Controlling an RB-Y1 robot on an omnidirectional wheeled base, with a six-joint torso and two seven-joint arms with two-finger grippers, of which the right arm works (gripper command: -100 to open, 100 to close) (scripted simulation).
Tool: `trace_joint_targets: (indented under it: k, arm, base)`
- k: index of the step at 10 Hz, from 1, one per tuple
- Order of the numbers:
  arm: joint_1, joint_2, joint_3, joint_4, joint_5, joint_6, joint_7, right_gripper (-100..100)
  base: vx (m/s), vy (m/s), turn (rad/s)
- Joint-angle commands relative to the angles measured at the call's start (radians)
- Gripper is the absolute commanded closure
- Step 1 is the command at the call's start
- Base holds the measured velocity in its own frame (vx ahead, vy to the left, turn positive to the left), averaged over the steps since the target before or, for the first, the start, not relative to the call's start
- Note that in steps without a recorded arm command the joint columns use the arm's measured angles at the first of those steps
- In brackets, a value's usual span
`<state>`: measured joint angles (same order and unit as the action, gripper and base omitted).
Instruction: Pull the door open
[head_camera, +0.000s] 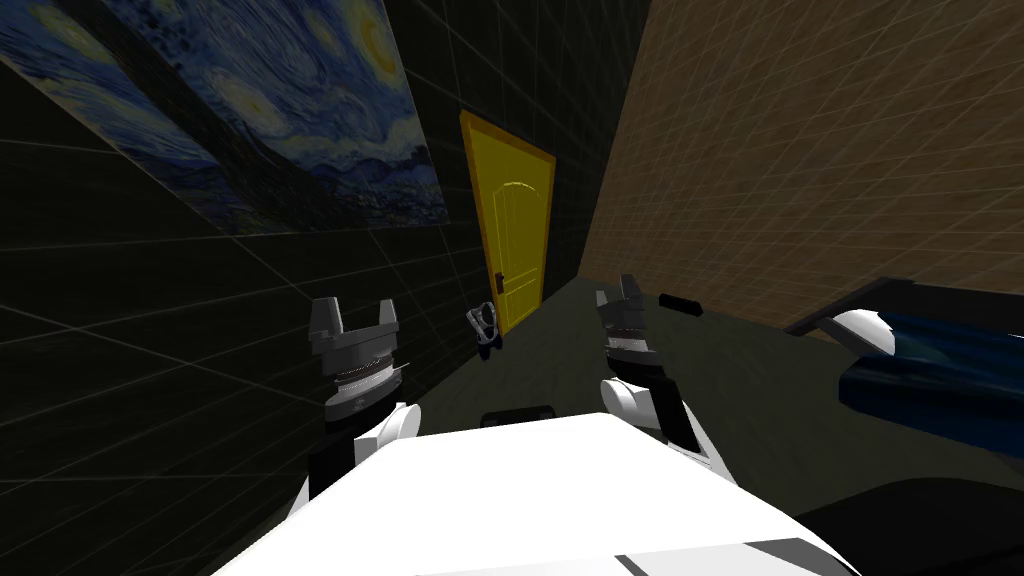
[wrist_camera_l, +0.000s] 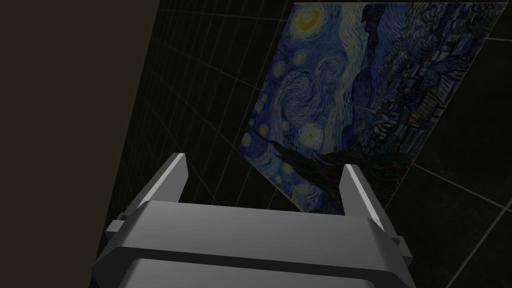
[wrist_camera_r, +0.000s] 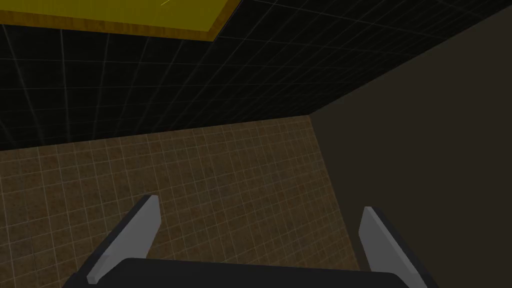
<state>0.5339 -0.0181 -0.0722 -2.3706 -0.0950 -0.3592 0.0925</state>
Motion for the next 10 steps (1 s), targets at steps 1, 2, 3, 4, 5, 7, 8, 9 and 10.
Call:
trace_joint_targets:
  k: [1,2,3,4,5,7,8,9,10]
  arm:
    - [-0.019,-0.008,0.004,0.035,0.02,-0.001,0.024,-100]
    - [-0.026,-0.011,0.005,0.046,0.027,-0.001,0.032,-100]
    - [-0.039,-0.016,0.007,0.07,0.04,-0.001,0.048,-100]
    - [-0.048,-0.019,0.009,0.086,0.05,-0.002,0.059,-100]
    - [-0.057,-0.021,0.011,0.103,0.059,-0.002,0.071,-100]
    - [-0.087,-0.03,0.016,0.157,0.09,-0.003,0.108,-100]
    - [-0.098,-0.033,0.018,0.177,0.102,-0.004,0.122,-100]
    - [-0.109,-0.035,0.02,0.198,0.114,-0.004,0.136,-100]
    - [-0.121,-0.038,0.023,0.219,0.126,-0.004,0.151,-100]
  base:
    - [0.055,-0.014,0.059]
    - [0.07,-0.033,0.058]
    - [0.078,-0.026,0.053]
    - [0.085,-0.021,0.045]
    - [0.067,-0.03,0.043]
    - [0.071,-0.034,0.056]
    - [0.092,-0.034,0.081]
    - [0.085,-0.037,0.05]
    - [0.076,-0.042,0.057]
